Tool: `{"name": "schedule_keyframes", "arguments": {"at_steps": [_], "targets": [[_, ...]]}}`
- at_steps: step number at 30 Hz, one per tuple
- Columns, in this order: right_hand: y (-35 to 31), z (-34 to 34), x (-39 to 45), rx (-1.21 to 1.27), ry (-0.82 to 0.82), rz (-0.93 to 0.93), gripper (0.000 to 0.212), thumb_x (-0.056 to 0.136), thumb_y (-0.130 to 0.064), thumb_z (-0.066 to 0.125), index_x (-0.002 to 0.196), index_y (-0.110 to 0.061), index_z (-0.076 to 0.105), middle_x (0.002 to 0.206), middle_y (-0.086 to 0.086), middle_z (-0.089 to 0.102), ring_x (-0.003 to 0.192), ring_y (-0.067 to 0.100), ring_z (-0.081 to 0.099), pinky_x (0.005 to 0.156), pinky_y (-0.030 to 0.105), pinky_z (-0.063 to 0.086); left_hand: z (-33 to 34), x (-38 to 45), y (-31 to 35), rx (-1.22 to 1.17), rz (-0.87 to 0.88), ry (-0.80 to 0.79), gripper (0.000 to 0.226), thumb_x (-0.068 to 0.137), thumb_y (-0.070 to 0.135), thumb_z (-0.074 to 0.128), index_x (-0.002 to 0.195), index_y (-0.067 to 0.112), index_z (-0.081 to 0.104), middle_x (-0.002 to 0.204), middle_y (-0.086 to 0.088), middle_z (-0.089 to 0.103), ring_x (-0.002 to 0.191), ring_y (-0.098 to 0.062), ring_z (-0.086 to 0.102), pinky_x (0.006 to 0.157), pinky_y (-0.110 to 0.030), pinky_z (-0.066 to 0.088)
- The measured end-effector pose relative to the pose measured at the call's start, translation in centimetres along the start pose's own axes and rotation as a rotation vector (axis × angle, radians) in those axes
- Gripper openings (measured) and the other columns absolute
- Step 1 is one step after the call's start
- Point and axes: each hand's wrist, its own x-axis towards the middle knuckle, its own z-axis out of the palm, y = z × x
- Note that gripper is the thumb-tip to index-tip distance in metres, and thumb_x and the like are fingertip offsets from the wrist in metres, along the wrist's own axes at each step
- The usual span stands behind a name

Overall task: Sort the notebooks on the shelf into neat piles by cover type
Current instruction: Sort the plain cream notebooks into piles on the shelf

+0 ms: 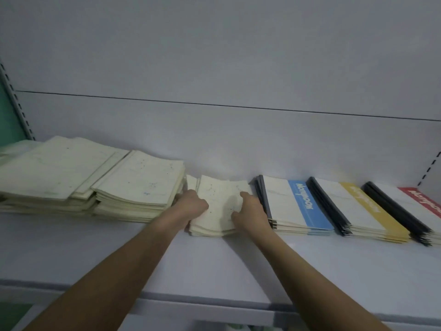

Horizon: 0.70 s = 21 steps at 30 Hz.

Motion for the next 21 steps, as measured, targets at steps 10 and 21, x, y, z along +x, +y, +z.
{"name": "schedule_keyframes", "arguments": {"at_steps": [10,21], "targets": [[-0.5,1.5,0.9,-0.256,0.003,0.061,0.031,0.091,-0.003,0.039,0.122,-0.003,0.042,0.134,0.021,0.037,0.120,0.041,0.036,0.094,0.039,0.034,0.9,2.4,0.2,0.103,0.049,-0.025,0.047,0.072,0.027,0.052,0.115,0.007,0.054,0.117,-0.012,0.057,0.102,-0.030,0.058,0.083,-0.035,0.053],[-1.1,1.4,1.1,-0.523,-0.083,0.119,0.039,0.091,-0.011,0.038,0.128,-0.001,0.042,0.140,0.025,0.032,0.123,0.040,0.035,0.101,0.041,0.034,1.3,1.6,1.1,0.363,0.104,-0.059,0.052,0.091,0.017,0.041,0.141,0.006,0.033,0.145,-0.014,0.030,0.131,-0.032,0.032,0.094,-0.035,0.037]]}}
